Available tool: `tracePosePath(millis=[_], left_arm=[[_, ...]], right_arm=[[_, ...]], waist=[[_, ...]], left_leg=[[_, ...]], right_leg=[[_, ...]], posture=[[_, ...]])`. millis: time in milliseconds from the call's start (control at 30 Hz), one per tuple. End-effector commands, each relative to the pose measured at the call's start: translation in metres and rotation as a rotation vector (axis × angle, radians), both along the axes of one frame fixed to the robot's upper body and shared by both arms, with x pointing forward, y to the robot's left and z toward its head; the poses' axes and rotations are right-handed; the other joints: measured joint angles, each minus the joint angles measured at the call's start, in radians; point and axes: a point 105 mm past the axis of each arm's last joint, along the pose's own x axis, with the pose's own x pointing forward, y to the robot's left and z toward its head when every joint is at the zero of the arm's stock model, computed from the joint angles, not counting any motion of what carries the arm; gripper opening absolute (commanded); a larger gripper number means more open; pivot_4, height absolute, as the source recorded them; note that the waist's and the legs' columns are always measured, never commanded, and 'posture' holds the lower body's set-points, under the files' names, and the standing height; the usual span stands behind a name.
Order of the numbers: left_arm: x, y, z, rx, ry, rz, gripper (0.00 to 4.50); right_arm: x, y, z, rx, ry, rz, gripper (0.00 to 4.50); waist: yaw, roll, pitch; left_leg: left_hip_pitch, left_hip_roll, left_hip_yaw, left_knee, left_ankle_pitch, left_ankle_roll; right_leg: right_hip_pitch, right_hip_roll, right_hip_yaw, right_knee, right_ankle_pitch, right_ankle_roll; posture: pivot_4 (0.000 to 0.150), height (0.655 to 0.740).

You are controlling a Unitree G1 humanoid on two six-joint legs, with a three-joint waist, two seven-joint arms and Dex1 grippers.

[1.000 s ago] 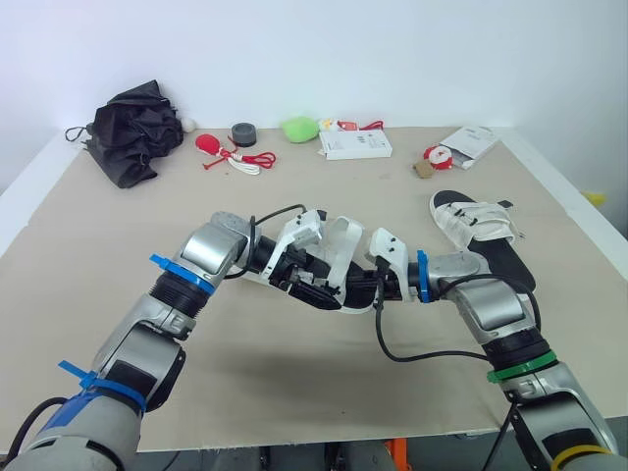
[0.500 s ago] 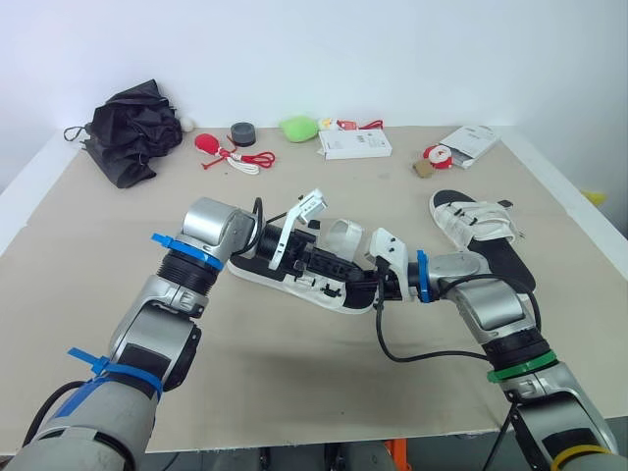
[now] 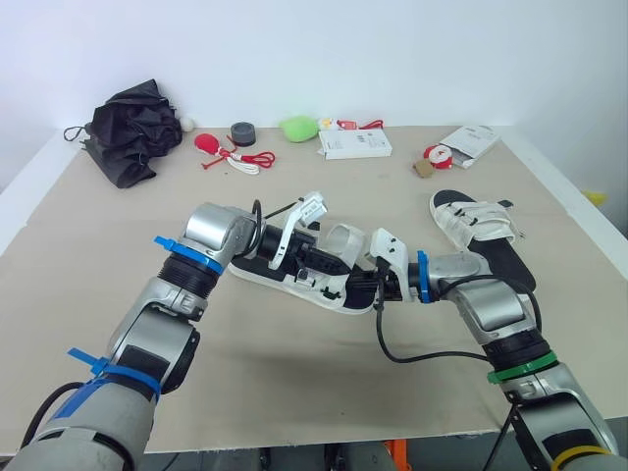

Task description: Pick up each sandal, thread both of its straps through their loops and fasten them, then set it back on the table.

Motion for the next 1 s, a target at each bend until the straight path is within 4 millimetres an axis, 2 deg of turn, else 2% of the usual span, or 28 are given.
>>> tracePosePath(millis=[33,200,367,467,600,667,733,767,800,833,900,1000], left_arm=[[-0.005,0.006,-0.009,0.051,-0.09,-0.066,0.06],[-0.014,0.016,-0.016,0.079,-0.125,-0.147,0.06],[-0.029,0.02,-0.012,0.042,-0.145,-0.236,0.06],[-0.03,0.021,-0.014,0.039,-0.189,-0.241,0.06],[-0.026,0.019,-0.008,0.009,-0.214,-0.224,1.13],[-0.022,0.017,-0.005,0.003,-0.228,-0.208,2.05],[-0.018,0.016,-0.003,0.001,-0.244,-0.191,2.75],[-0.016,0.016,-0.002,0.0,-0.245,-0.181,3.39],[-0.016,0.018,-0.001,0.0,-0.254,-0.19,3.62],[-0.015,0.02,0.001,-0.002,-0.265,-0.194,4.03],[-0.012,0.025,0.006,0.003,-0.275,-0.19,4.03],[-0.005,0.035,0.027,-0.013,-0.324,-0.185,4.03]], right_arm=[[-0.002,-0.017,-0.03,-0.087,0.091,-0.068,0.0],[-0.003,-0.017,-0.031,-0.089,0.091,-0.068,0.0],[-0.003,-0.016,-0.031,-0.091,0.092,-0.066,0.0],[-0.003,-0.015,-0.031,-0.089,0.092,-0.063,0.0],[-0.003,-0.015,-0.031,-0.088,0.092,-0.06,0.0],[-0.003,-0.015,-0.031,-0.089,0.093,-0.059,0.0],[-0.002,-0.015,-0.032,-0.089,0.094,-0.059,0.0],[-0.002,-0.015,-0.032,-0.088,0.094,-0.058,0.0],[-0.002,-0.014,-0.031,-0.087,0.094,-0.058,0.0],[-0.002,-0.014,-0.031,-0.087,0.094,-0.058,0.0],[-0.003,-0.014,-0.031,-0.086,0.094,-0.056,0.0],[-0.003,-0.014,-0.031,-0.084,0.095,-0.058,0.0]], waist=[[0.0,0.0,0.0],[0.0,0.0,0.0],[-0.002,0.0,0.0],[-0.003,0.0,0.0],[-0.002,0.001,0.0],[-0.002,0.001,0.0],[-0.002,0.001,0.0],[-0.002,0.001,0.0],[-0.001,0.0,0.0],[-0.001,0.001,0.0],[-0.001,0.001,0.0],[-0.001,0.0,0.0]], left_leg=[[0.0,0.0,0.0,0.0,0.0,0.0],[0.0,0.0,0.001,0.0,0.0,0.0],[0.0,0.001,0.0,-0.001,-0.001,-0.001],[0.0,0.002,0.0,-0.002,-0.002,-0.002],[0.001,0.002,0.0,-0.002,-0.002,-0.002],[0.001,0.002,0.0,-0.001,-0.002,-0.002],[0.001,0.002,0.0,-0.001,-0.002,-0.002],[0.001,0.002,0.0,0.0,-0.002,-0.002],[0.001,0.002,0.0,0.0,-0.002,-0.001],[0.001,0.002,0.0,0.001,-0.002,-0.001],[0.001,0.001,0.001,0.001,-0.001,-0.001],[0.001,0.001,0.0,0.001,0.0,-0.001]], right_leg=[[0.0,0.0,0.0,0.0,0.0,0.0],[0.0,0.0,0.0,0.0,-0.001,-0.003],[-0.001,0.001,0.0,0.0,0.0,-0.001],[-0.001,0.003,0.0,0.001,-0.002,-0.003],[-0.001,0.004,0.0,0.001,-0.003,-0.004],[-0.001,0.003,0.0,0.002,-0.002,-0.003],[-0.001,0.003,0.0,0.002,-0.001,-0.002],[-0.001,0.003,0.0,0.002,-0.001,-0.002],[0.0,0.003,0.0,0.002,-0.001,-0.002],[0.0,0.003,0.0,0.002,-0.001,-0.002],[0.0,0.002,0.0,0.002,-0.001,-0.003],[0.0,0.002,0.0,0.002,-0.001,-0.003]], posture=[[0.15,0.74],[0.15,0.74],[0.15,0.74],[0.15,0.74],[0.15,0.74],[0.15,0.74],[0.15,0.74],[0.15,0.74],[0.15,0.74],[0.15,0.74],[0.15,0.74],[0.15,0.74]])
